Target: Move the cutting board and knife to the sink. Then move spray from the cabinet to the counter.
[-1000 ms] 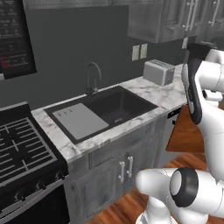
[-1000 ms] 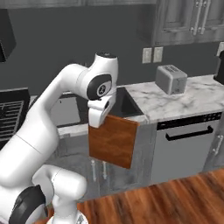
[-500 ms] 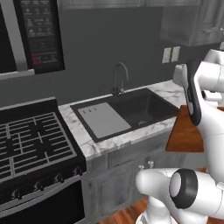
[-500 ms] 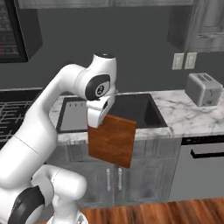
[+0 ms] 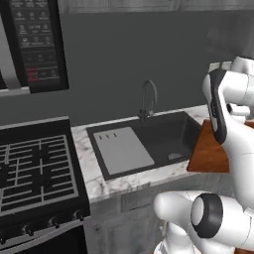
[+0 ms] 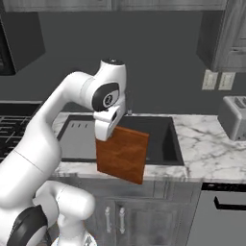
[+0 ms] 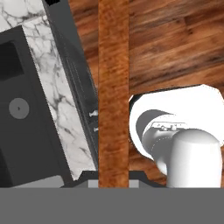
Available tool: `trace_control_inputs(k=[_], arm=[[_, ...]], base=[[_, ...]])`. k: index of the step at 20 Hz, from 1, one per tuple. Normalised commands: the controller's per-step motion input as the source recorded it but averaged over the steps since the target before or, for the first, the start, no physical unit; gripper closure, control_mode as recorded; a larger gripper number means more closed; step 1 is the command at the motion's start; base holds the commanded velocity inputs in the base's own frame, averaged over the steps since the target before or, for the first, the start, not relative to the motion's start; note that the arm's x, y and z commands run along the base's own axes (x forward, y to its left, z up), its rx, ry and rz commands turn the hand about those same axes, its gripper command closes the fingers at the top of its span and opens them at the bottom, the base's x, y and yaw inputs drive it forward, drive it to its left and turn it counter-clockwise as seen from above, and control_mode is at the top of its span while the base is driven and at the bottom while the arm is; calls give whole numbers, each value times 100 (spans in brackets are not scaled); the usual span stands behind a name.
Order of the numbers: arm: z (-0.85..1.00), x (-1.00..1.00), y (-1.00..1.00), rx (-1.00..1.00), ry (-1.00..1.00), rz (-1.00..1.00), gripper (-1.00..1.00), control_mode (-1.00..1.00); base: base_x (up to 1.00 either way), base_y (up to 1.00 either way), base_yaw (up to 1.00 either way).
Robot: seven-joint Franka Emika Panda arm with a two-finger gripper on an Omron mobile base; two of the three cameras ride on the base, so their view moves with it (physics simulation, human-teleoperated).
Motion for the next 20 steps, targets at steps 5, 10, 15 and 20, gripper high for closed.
trace_control_inputs(k=[5, 10, 15, 20], arm=[[0, 0, 0, 0, 0, 0, 100, 100], [0, 0, 0, 0, 0, 0, 100, 100], [0, 0, 0, 0, 0, 0, 100, 100], [0, 0, 0, 0, 0, 0, 100, 100]], base=[[50, -26, 23], [40, -16, 19], [40, -22, 11], [48, -45, 1]])
